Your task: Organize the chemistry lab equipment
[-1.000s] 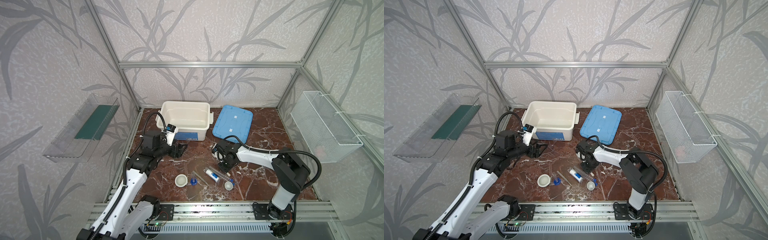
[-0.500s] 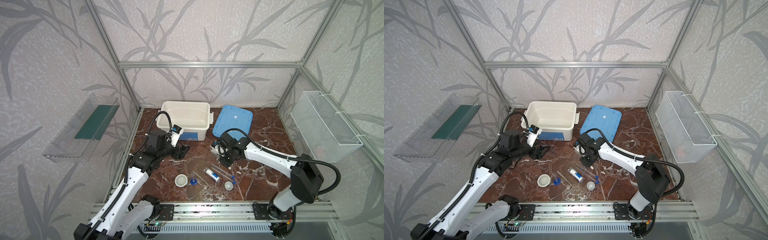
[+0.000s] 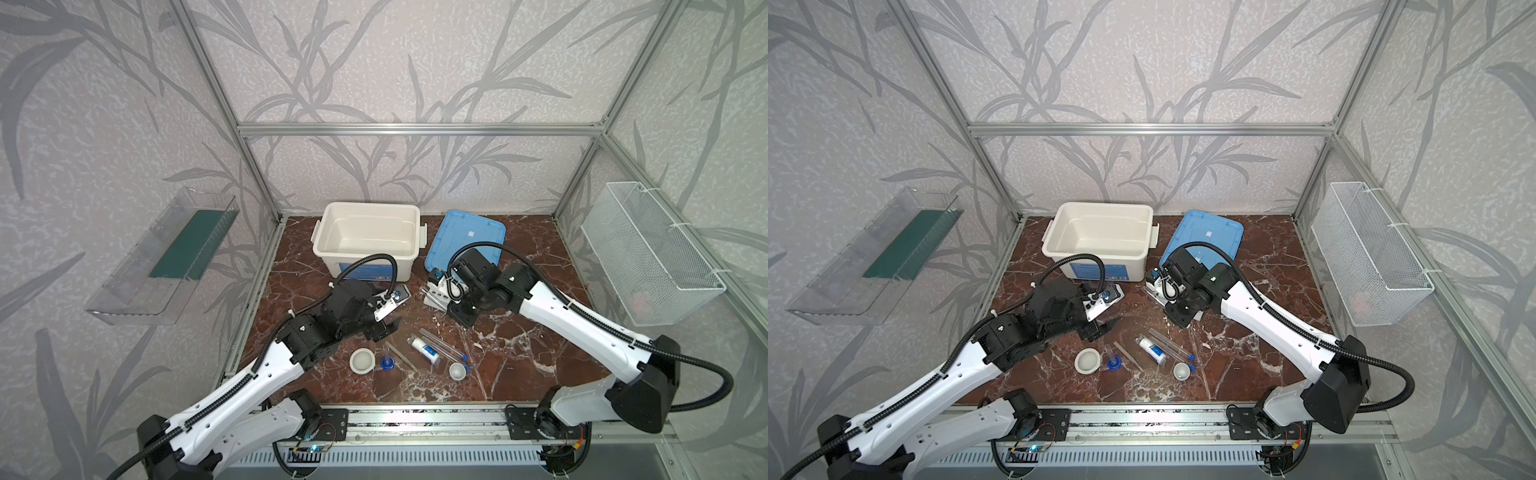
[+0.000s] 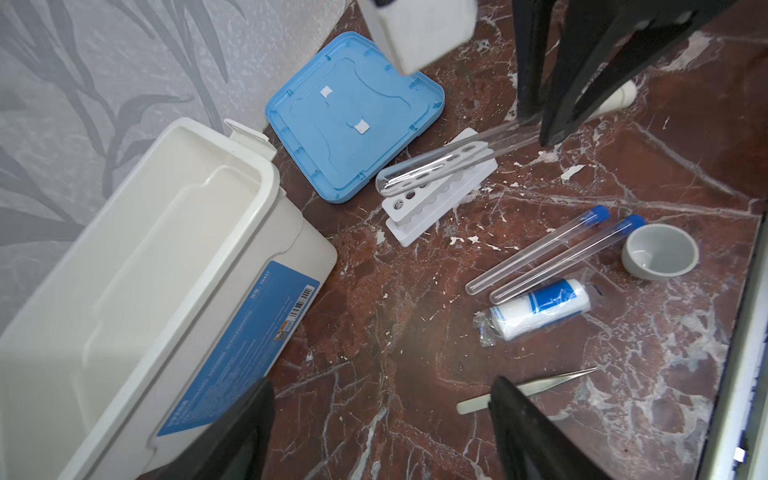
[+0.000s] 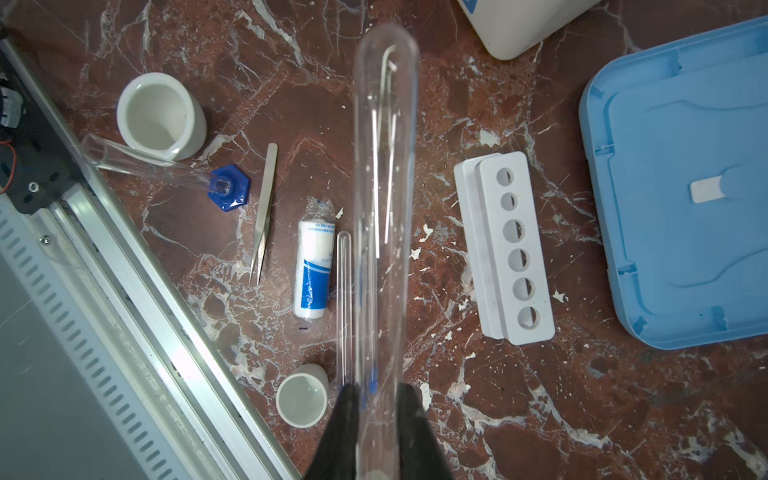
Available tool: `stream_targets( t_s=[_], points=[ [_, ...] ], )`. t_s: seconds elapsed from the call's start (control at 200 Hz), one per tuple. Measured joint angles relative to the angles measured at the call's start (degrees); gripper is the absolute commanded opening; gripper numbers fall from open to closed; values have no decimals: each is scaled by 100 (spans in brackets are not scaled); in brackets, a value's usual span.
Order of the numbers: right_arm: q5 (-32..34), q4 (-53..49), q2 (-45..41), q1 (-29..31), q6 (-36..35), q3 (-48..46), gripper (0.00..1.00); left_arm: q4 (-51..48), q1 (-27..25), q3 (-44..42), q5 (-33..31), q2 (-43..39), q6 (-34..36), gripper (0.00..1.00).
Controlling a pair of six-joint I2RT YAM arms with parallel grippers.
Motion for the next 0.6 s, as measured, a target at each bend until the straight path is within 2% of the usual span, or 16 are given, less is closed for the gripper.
stream_targets(
  t_s=[0.14,0.31,0.6],
  points=[
    [-243,-284,28,0,-114,291,16,170,-616,0,-901,247,973,82],
    [-538,-551,105,0,-223,638,15,560,-1165,-74,-1665,540,1980,80],
    [-1051,-787,306,0,-260,750,15,1078,-1486,-105,-2085,682,2833,67]
  ],
)
